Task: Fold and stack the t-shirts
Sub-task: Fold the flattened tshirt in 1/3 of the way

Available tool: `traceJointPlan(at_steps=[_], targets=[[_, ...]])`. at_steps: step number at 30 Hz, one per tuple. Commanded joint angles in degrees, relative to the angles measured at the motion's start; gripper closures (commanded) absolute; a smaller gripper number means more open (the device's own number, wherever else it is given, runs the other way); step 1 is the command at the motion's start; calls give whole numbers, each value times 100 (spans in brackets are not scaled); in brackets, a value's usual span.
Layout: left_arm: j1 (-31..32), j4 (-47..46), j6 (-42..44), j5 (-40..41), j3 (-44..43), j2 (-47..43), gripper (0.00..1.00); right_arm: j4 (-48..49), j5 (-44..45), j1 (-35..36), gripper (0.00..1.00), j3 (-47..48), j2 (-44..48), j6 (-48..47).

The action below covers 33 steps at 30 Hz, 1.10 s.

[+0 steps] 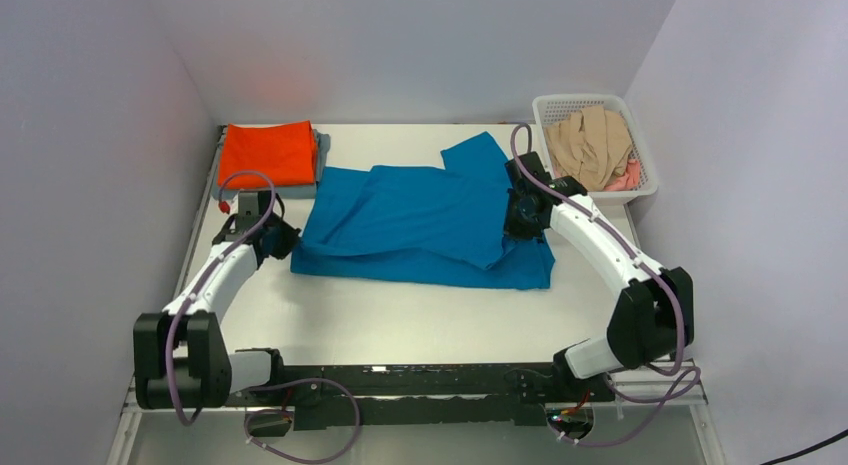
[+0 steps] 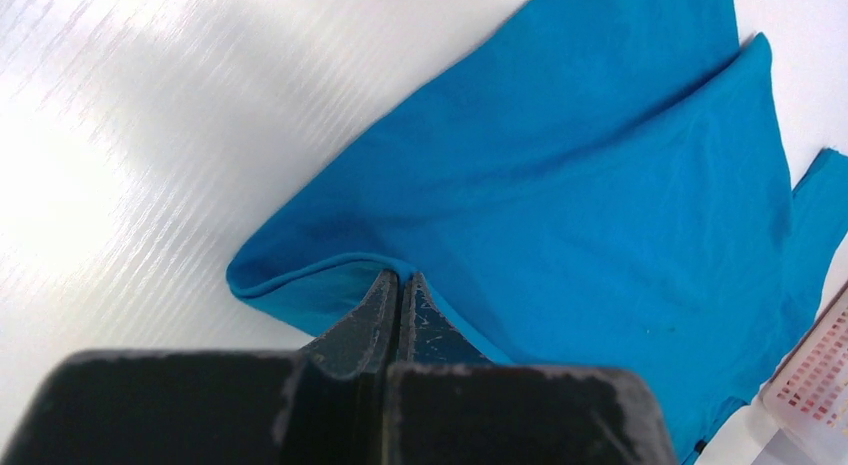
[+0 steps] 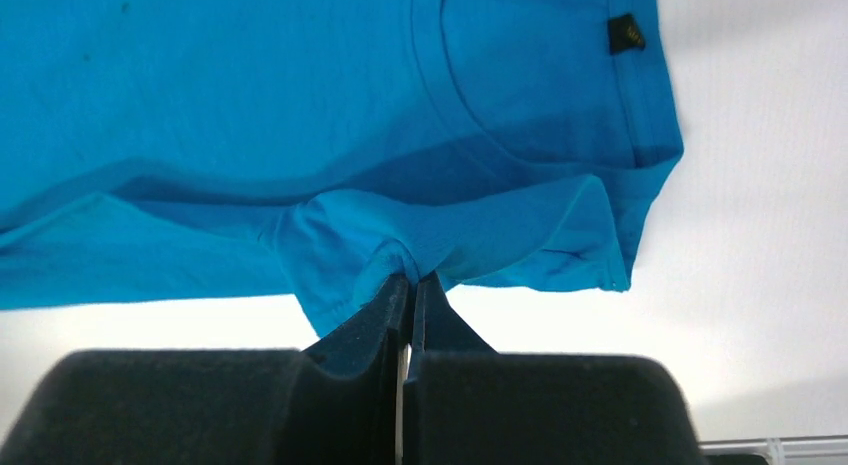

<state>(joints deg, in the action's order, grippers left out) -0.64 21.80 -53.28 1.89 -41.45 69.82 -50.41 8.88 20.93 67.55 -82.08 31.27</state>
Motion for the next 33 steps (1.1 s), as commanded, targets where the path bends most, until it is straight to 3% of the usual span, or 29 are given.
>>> traceJointPlan(at_steps=[1, 10, 13, 19, 20, 21, 22, 23, 24, 26, 29, 33], targets=[[12, -375, 74, 218, -478, 393, 100, 357, 27, -232, 100, 457, -315, -158], [12, -411, 323, 165, -938, 1240, 96, 420, -210, -660, 100, 991, -1056, -392], [12, -438, 380, 115, -1052, 1524, 83, 505, -387, -741, 100, 1187, -1453, -453], [-3, -302, 460, 273, -1461, 1951, 72, 414, -696, -1090, 97, 2328, -2802, -404], [-13, -269, 481, 268, -1515, 1967, 68, 158, -766, -1153, 97, 2795, -3228, -386], [-14, -273, 514, 282, -1550, 1950, 56, -12, -776, -1187, 94, 3234, -3553, -399], [-15, -230, 519, 271, -1579, 1913, 42, -164, -739, -1196, 83, 3616, -3811, -396], [-15, -187, 556, 295, -1605, 1848, 16, -324, -698, -1205, 66, 3964, -4011, -387], [-15, -126, 620, 292, -1625, 1760, 2, -463, -624, -1207, 53, 4189, -4141, -380], [-10, -3, 754, 262, -1660, 1569, 1, -486, -476, -1201, 37, 4168, -4034, -369], [9, 34, 897, 75, -1571, 1267, 1, 75, -544, -1177, 4, 3241, -3318, -398], [236, -175, 1118, -458, -1384, 1081, 1, 956, -836, -1109, 0, 1465, -2122, -447]])
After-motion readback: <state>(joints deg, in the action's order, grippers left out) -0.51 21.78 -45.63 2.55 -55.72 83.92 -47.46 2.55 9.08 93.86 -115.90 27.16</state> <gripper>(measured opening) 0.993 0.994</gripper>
